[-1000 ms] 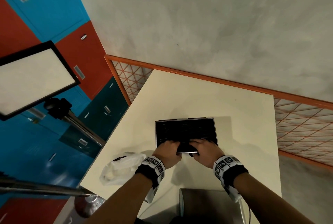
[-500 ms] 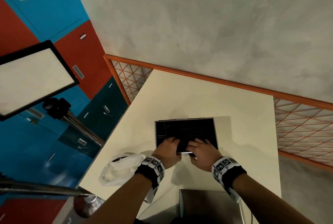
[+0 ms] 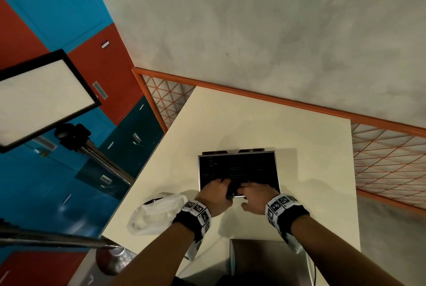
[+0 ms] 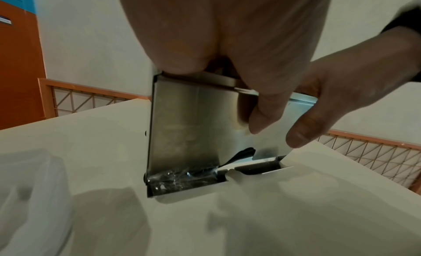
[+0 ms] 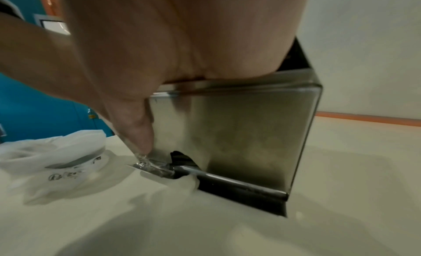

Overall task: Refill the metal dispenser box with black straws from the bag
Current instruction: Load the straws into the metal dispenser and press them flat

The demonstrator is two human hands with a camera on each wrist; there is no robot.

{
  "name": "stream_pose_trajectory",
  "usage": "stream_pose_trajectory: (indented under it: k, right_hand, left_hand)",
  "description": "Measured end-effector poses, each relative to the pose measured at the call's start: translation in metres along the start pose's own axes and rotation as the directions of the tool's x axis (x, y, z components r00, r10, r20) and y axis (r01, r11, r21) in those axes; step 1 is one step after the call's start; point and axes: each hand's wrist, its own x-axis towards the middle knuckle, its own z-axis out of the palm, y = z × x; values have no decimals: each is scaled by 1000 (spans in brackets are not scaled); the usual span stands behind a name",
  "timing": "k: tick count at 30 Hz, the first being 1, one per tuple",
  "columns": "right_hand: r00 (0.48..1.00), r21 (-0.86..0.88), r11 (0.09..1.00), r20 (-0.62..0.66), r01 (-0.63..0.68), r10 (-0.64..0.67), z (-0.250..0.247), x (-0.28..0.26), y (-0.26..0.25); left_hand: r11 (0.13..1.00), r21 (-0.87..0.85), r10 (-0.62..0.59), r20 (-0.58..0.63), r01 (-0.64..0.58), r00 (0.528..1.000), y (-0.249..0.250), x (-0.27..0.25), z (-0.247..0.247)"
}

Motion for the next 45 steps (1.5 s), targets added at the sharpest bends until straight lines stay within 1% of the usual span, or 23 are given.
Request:
stream_pose_trajectory:
  k: [4,6,10,14,19,22,24,29,33,37,41,45]
  right_hand:
    - [998,142,990,-66,-9,18,-5,-6,9]
    - [995,218,976,-93,-26,48,-6,-6,14]
    - [990,275,960,-109,-51,84,-6,-2,18]
    - [991,257,963,-84,-78,103,-12,-5,13]
    - [996,89,993,57,-80,75,-6,-5,5]
    - [990,13,995,108,-95,93,-1,0,1]
    - [988,-4,996,125,-94,93,1,1,0]
    - [983,-4,995,149,-104,103,5,-1,-1]
    - [988,38,996,135,-81,75,5,-3,2]
    - [990,49,995,113,-85,79,1,-4,3]
    - [992,77,993,93,-91,84,-5,-1,4]
    - [990,107,988,99,-115,104,-10,3,6]
  left_hand:
    - [1000,-1,-29,18,29,999,1,1,-3]
    - [999,15,-43,33,42,999,3,2,-4]
    - [999,9,-44,46,44,998,5,4,-7]
    - [999,-9,-48,26,48,999,4,4,-9]
    - [999,-46,-18,27,19,999,5,-1,-6]
    - [999,-40,2,7,-2,1000,4,-5,-2]
    - [999,-35,7,6,-7,1000,5,-6,0]
    - [998,-9,-55,76,55,996,5,-9,3]
    - [995,23,-94,117,92,989,5,-7,4]
    - [988,85,-144,170,131,975,7,-1,1]
    - [973,189,-162,169,129,972,9,3,0]
    - [968,217,-161,163,124,973,11,6,-5]
